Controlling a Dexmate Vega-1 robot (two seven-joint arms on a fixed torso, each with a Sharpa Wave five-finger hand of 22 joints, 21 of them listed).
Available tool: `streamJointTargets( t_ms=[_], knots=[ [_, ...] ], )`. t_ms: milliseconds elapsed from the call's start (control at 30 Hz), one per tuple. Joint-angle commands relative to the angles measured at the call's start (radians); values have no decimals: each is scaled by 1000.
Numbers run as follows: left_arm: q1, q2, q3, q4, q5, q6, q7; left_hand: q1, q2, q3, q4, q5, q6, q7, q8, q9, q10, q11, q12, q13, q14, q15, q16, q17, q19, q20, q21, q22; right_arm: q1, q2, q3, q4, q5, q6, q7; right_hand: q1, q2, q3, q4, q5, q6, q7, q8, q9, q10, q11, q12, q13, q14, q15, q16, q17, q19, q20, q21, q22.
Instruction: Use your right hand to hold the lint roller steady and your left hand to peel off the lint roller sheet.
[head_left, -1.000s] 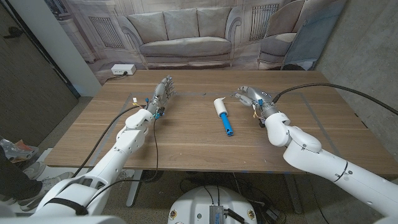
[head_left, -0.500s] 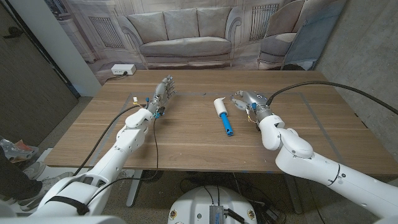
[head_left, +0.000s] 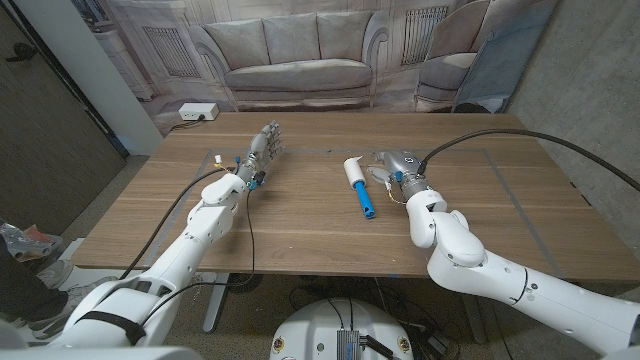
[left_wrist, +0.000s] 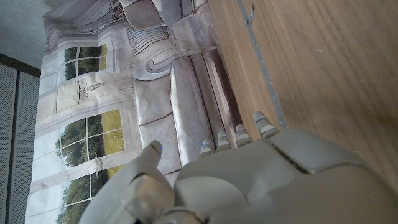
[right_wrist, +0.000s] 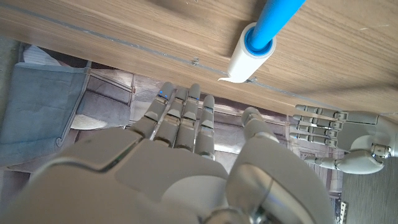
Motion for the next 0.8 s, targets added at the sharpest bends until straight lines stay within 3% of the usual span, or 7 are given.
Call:
streamJointTargets(
  t_ms=[33, 200, 367, 433, 500, 800],
  knots=[
    [-19, -13, -5, 34, 4, -2, -20, 8, -4, 7, -3, -1, 7, -1, 1, 3, -2, 4, -4, 1, -3, 2, -5, 3, -1, 3, -1, 2, 16, 35, -34, 26, -52, -59, 65, -14, -29, -22, 4, -1, 28, -2, 11, 5, 33, -1, 13, 5, 25, -6, 10, 6, 15, 2, -1, 4],
    [-25, -15, -4, 41, 16, -3, -17, 8, -4, 7, -3, -3, 9, -2, 1, 3, -2, 3, -4, 1, -3, 2, -5, 3, -2, 4, -2, 2, 41, 40, -75, 50, -94, -80, 90, -25, -31, -30, 11, 3, 53, -4, 16, 6, 45, 2, 15, 6, 38, -7, 12, 8, 18, 0, -3, 4],
    [-36, -20, -6, 61, 15, -5, -33, 8, -4, 6, -2, -4, 9, -2, 1, 3, -4, 4, -5, 1, -3, 2, -5, 3, -3, 4, -2, 3, 53, 65, -108, 76, -146, -111, 95, -20, -41, -35, 5, 10, 98, -9, 27, 7, 80, -6, 25, 8, 75, -21, 19, 6, 35, -6, -3, 4],
    [-38, -23, -9, 66, 16, -8, -32, 8, -4, 6, -2, -4, 9, -2, 1, 3, -3, 4, -5, 1, -3, 2, -5, 3, -4, 5, -3, 3, 52, 65, -105, 77, -140, -103, 101, 4, -44, -30, -9, 18, 127, -20, 35, 8, 112, -18, 36, 12, 107, -34, 25, 6, 48, -10, -3, 4],
    [-39, -26, -11, 67, 18, -7, -27, 8, -4, 6, -2, -5, 9, -2, 1, 3, -3, 5, -4, 1, -3, 2, -5, 3, -4, 5, -3, 3, 45, 68, -87, 76, -111, -90, 100, 9, -43, -31, -10, 20, 143, -24, 39, 9, 131, -27, 43, 16, 132, -47, 32, 9, 54, -10, -3, 4],
    [-53, -35, -15, 97, 22, -11, -46, 8, -4, 5, 0, -7, 10, -3, 1, 3, -2, 4, -4, 1, -4, 2, -5, 4, -4, 5, -3, 3, 69, 98, -143, 115, -183, -139, 122, 53, -61, -32, -32, 30, 188, -37, 56, 12, 191, -34, 68, 28, 171, -54, 44, 19, 73, -17, -3, 4]
  ],
)
